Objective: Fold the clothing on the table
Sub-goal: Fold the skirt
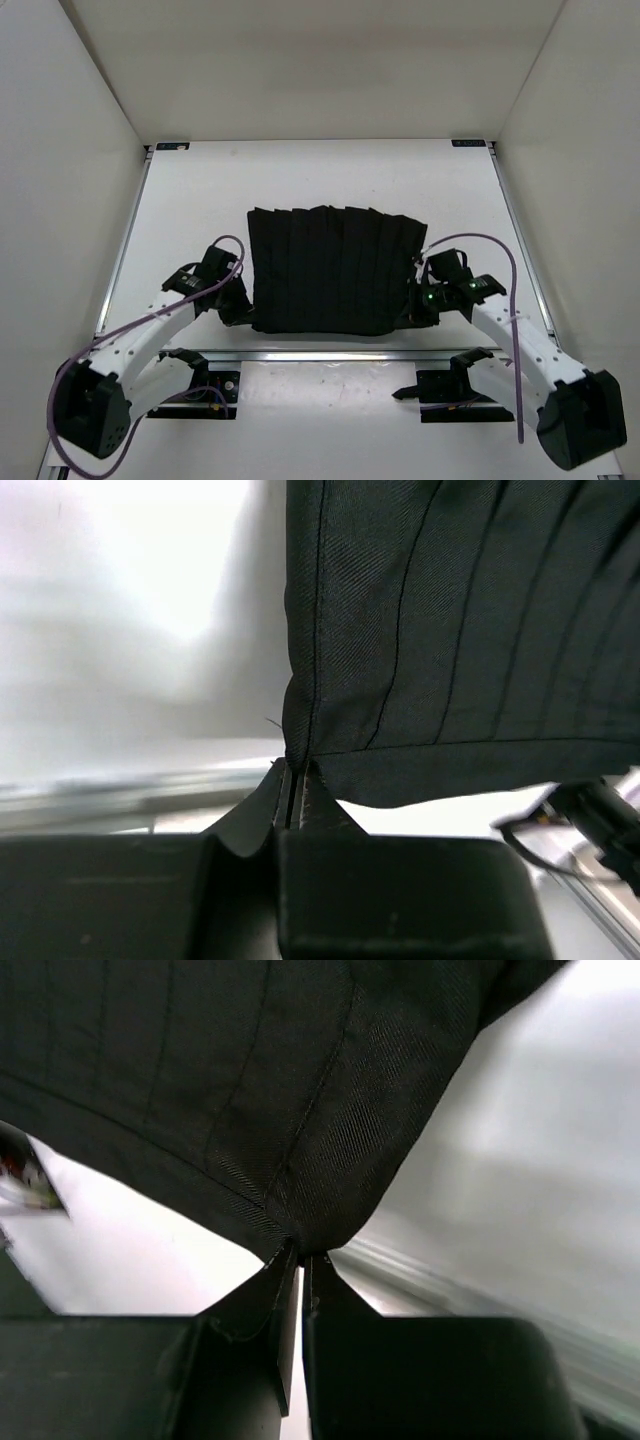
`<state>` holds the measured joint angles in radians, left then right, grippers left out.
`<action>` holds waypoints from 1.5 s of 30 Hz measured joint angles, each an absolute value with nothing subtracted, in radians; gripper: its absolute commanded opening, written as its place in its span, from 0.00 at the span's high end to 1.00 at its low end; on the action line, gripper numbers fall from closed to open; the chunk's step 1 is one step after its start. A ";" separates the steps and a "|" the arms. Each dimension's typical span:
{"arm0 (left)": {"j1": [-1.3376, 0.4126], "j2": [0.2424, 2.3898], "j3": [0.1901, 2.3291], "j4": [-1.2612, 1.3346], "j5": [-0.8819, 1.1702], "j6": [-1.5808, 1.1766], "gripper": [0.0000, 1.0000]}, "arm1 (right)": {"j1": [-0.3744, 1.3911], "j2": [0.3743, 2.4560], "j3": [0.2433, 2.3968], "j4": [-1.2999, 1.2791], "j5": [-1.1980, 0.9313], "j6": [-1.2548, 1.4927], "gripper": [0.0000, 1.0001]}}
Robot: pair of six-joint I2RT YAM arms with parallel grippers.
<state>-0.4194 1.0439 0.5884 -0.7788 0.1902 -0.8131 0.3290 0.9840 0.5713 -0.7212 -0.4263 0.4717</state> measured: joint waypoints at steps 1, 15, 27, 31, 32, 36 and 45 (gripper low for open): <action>-0.411 1.002 0.582 -0.805 0.205 -0.813 0.99 | 0.343 0.944 0.549 -0.745 -0.433 0.481 1.00; -0.252 1.843 1.737 -0.940 0.275 -0.715 0.53 | 0.049 1.594 1.376 -0.834 -0.477 0.368 0.39; -0.099 2.005 1.449 -0.789 0.381 -0.722 0.25 | -0.002 1.681 1.281 -0.681 -0.339 0.386 0.18; -0.081 1.771 1.212 -0.709 0.383 -0.727 0.28 | -0.041 1.551 1.041 -0.582 -0.337 0.450 0.20; -0.076 1.733 1.169 -0.686 0.386 -0.727 0.28 | -0.048 1.530 0.990 -0.563 -0.336 0.465 0.20; -0.081 1.702 1.063 -0.623 0.376 -0.743 0.26 | -0.043 1.504 0.846 -0.493 -0.342 0.540 0.20; -0.200 1.783 1.061 -0.530 0.250 -0.810 0.58 | -0.038 1.596 0.806 -0.298 -0.418 0.638 0.76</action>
<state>-0.2001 1.7828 1.0611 -0.5304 0.2504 -0.8097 -0.0383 1.5955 0.8059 -0.2981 -0.4179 0.6380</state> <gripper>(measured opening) 0.512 0.491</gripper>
